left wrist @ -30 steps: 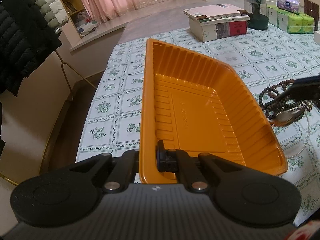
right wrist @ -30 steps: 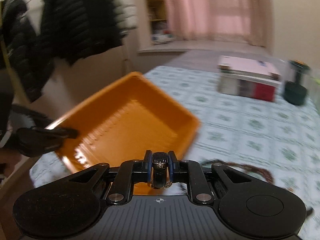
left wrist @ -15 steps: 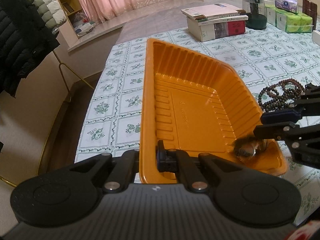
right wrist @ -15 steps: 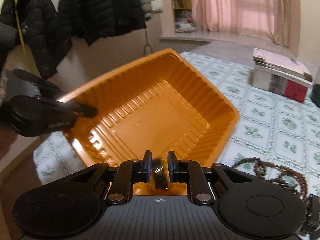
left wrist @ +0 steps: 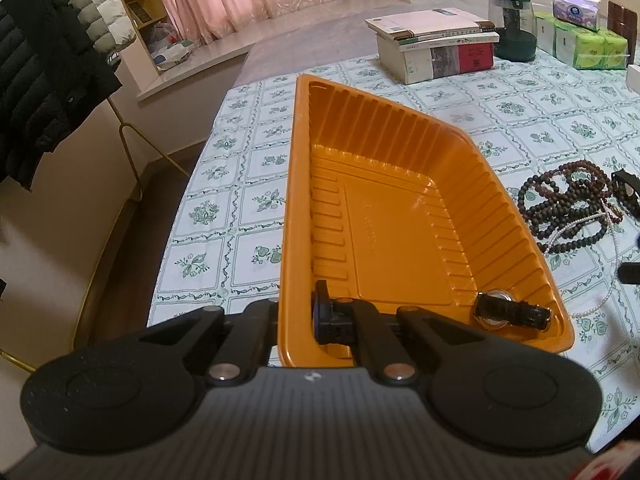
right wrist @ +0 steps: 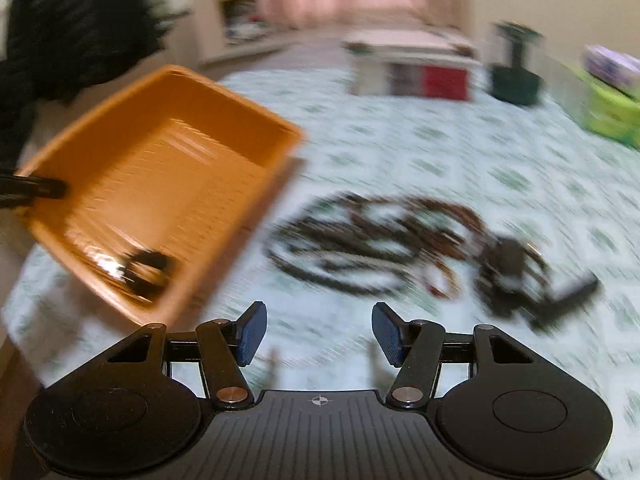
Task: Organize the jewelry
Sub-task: 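Return the right tool to the pile and grasp the pearl necklace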
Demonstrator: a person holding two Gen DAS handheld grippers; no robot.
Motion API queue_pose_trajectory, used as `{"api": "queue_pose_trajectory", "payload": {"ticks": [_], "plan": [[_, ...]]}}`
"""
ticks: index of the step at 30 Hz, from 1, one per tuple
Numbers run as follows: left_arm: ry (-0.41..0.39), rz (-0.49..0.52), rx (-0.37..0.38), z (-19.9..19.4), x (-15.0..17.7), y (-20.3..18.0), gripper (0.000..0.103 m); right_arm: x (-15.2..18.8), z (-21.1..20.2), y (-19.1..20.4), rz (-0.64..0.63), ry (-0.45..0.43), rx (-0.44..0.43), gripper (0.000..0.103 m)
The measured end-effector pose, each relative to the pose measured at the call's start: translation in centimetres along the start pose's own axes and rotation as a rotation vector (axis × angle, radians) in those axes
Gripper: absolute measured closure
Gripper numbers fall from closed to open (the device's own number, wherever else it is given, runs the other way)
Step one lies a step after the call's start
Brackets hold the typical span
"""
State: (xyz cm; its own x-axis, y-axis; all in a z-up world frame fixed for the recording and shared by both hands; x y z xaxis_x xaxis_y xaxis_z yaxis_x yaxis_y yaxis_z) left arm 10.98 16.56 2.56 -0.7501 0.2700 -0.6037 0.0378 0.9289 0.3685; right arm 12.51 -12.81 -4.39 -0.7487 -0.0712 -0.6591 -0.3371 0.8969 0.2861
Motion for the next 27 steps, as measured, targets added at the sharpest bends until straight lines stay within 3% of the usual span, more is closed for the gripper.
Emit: {"api": "queue_pose_trajectory", "payload": {"ticks": [6,12,15,19,23,24,25,26,27], "plan": [[0.002,0.005,-0.003,0.0,0.0,-0.1,0.101,1.7,-1.0,-3.4,0.066,0.0,0.062,0.045],[0.009,0.003,-0.002,0.0,-0.1,-0.1,0.101,1.4,-0.2,-2.7,0.086,-0.016,0.021,0.046],[0.011,0.006,-0.005,0.1,-0.1,-0.2,0.101,1.0,1.1,-2.1,0.09,0.001,0.029,0.063],[0.015,0.008,-0.006,0.2,-0.1,-0.2,0.101,0.8,2.4,-1.8,0.091,0.001,0.068,0.065],[0.019,0.006,-0.006,0.3,0.1,-0.1,0.101,0.9,3.1,-0.6,-0.002,-0.011,0.126,0.068],[0.019,0.005,-0.004,0.3,0.1,-0.1,0.101,1.0,3.2,-0.4,-0.017,-0.013,0.138,0.076],[0.02,0.004,-0.003,0.3,0.1,-0.1,0.101,1.1,3.1,-0.4,-0.025,-0.013,0.148,0.092],[0.021,0.005,-0.003,0.3,0.1,-0.1,0.101,1.2,3.0,-0.5,-0.027,-0.012,0.154,0.101],[0.021,0.005,-0.003,0.3,0.1,-0.1,0.101,1.2,2.9,-0.7,-0.024,-0.01,0.16,0.101]]}}
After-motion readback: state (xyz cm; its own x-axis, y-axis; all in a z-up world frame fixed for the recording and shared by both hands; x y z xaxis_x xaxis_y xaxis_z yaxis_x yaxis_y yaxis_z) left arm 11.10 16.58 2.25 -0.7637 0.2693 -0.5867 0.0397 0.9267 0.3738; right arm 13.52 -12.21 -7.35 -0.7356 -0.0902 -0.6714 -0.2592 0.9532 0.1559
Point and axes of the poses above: each gripper's, at about its wrist camera, not at the fingertips, and z roughly the way its jaws point, y to its left, x to its underside, the point moved 1 cm from there along z, roughly the way its jaws point, and after that the axes turned 7 degrees about z, right-handed, at the moved point
